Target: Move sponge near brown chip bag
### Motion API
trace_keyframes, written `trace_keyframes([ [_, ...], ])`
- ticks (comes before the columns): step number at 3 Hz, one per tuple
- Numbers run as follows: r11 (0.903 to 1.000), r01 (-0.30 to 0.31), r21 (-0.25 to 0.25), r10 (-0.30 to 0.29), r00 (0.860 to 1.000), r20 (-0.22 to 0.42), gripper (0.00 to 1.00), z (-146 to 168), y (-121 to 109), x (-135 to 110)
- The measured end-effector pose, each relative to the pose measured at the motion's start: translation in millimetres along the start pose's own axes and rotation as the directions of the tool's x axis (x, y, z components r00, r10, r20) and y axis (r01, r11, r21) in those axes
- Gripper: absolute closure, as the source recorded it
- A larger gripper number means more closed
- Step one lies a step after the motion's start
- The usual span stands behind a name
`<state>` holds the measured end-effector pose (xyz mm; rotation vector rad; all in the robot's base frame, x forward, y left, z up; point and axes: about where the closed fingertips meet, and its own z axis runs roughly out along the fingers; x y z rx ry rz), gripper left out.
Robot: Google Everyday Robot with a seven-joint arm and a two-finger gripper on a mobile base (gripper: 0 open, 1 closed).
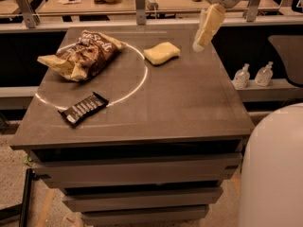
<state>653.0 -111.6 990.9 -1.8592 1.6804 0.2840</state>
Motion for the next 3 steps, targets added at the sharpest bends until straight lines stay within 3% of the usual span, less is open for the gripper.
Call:
trace_keyframes([
  [1, 0.9973, -0.058, 0.045, 0.055, 0.997, 0.052, 0.0, 2.9, 1.5, 8.4],
  [2, 0.9855, -0.149, 0.082, 0.135, 0.978, 0.157, 0.0, 20.2, 15.6, 18.2],
  [3, 0.968, -0.227, 0.106, 0.193, 0.946, 0.261, 0.0, 51.5, 18.1, 20.9],
])
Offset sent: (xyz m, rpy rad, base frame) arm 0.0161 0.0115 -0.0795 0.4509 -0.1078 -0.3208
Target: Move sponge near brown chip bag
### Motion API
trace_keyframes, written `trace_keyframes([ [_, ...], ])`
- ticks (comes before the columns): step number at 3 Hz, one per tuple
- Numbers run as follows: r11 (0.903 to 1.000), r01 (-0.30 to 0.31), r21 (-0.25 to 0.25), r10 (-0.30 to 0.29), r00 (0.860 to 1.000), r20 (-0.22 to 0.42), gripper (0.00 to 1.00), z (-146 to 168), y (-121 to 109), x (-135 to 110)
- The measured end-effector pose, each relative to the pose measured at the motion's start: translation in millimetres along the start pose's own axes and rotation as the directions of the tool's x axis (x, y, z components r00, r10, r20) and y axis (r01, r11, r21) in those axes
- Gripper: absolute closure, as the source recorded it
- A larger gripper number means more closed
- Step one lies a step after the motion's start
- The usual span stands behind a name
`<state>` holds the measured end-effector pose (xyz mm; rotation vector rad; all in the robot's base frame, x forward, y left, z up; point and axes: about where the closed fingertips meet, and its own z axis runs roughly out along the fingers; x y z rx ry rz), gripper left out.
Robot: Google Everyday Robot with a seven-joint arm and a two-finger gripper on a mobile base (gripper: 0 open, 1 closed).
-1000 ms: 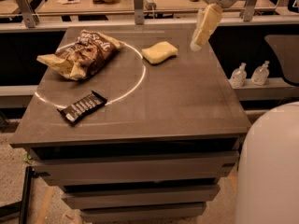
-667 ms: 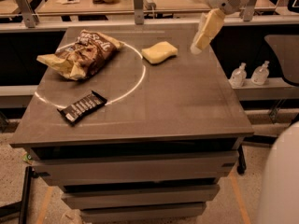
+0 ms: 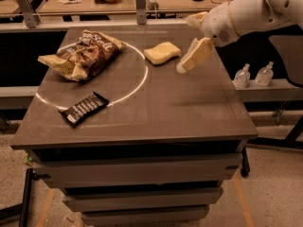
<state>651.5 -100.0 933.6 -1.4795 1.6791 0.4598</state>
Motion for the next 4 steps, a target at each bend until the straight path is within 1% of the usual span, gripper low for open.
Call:
trace_keyframes([
  [1, 0.9932, -0.06, 0.1, 0.052, 0.995, 0.084, 0.0, 17.9, -22.7, -1.8],
  [2, 0.9782, -0.129, 0.162, 0.11, 0.986, 0.124, 0.0, 22.9, -44.6, 1.7],
  [3, 0.9653, -0.216, 0.148, 0.198, 0.972, 0.125, 0.0, 33.4, -59.8, 16.7],
  [4, 0.9536, -0.288, 0.087, 0.278, 0.954, 0.112, 0.0, 45.2, -68.7, 32.1],
])
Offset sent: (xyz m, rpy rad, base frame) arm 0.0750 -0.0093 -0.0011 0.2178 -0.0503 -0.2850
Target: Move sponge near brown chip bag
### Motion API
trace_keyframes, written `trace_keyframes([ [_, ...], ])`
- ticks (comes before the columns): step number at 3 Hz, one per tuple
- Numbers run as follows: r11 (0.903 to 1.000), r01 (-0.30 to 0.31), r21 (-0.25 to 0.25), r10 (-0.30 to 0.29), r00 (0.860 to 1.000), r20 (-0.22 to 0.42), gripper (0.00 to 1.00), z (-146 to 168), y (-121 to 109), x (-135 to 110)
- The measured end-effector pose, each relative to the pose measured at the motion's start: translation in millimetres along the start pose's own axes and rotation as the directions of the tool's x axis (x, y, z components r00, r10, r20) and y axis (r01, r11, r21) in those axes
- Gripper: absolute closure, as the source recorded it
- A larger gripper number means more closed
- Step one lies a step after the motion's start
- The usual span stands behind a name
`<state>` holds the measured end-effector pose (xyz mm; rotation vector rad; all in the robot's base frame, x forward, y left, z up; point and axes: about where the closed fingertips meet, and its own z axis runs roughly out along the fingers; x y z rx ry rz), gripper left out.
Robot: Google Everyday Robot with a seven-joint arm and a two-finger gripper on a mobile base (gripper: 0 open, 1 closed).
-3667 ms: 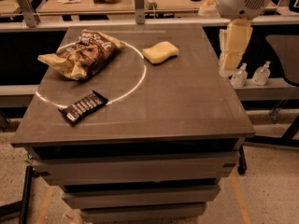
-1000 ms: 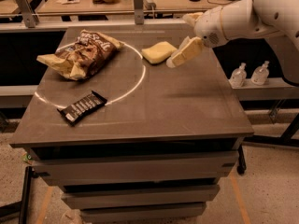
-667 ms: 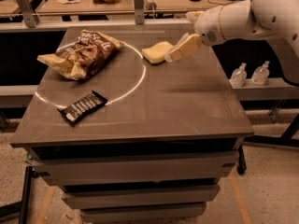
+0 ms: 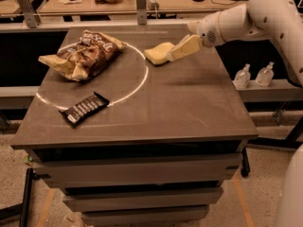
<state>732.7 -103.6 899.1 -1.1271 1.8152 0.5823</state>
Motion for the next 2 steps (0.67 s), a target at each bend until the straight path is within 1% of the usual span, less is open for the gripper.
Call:
trace_keyframes([
  [1, 0.9994, -0.013, -0.031, 0.013, 1.0, -0.004, 0.0, 11.9, -4.0, 9.0],
  [2, 0.9974, 0.069, -0.019, -0.07, 0.997, -0.031, 0.0, 22.7, -10.3, 9.3],
])
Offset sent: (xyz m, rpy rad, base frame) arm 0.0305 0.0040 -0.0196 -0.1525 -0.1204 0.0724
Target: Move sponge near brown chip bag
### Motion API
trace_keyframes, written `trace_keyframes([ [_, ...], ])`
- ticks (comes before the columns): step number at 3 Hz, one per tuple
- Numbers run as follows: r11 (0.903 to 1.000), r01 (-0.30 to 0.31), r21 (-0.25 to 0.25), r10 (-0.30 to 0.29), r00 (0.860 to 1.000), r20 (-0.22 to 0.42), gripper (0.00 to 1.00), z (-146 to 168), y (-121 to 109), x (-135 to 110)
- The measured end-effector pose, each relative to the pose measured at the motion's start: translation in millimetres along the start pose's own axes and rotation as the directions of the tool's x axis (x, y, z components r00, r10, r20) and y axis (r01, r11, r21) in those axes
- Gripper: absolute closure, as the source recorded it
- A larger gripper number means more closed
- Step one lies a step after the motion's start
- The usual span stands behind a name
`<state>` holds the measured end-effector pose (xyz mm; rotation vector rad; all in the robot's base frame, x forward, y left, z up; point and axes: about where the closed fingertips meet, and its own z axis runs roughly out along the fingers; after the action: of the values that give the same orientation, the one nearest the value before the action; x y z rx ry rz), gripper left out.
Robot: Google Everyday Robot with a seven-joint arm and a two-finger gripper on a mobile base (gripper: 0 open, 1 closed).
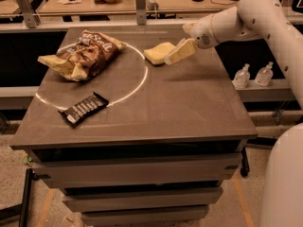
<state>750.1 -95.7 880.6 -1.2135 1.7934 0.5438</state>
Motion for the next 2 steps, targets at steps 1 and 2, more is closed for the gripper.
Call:
trace_keyframes([
  [1, 0.9999, 0.015, 0.005, -0.015, 0.998, -0.055, 0.0, 7.3, -9.4, 4.3],
  [2, 0.9989, -0.029, -0.036, 0.026, 0.995, -0.095, 0.0, 16.8, -12.9, 13.2],
])
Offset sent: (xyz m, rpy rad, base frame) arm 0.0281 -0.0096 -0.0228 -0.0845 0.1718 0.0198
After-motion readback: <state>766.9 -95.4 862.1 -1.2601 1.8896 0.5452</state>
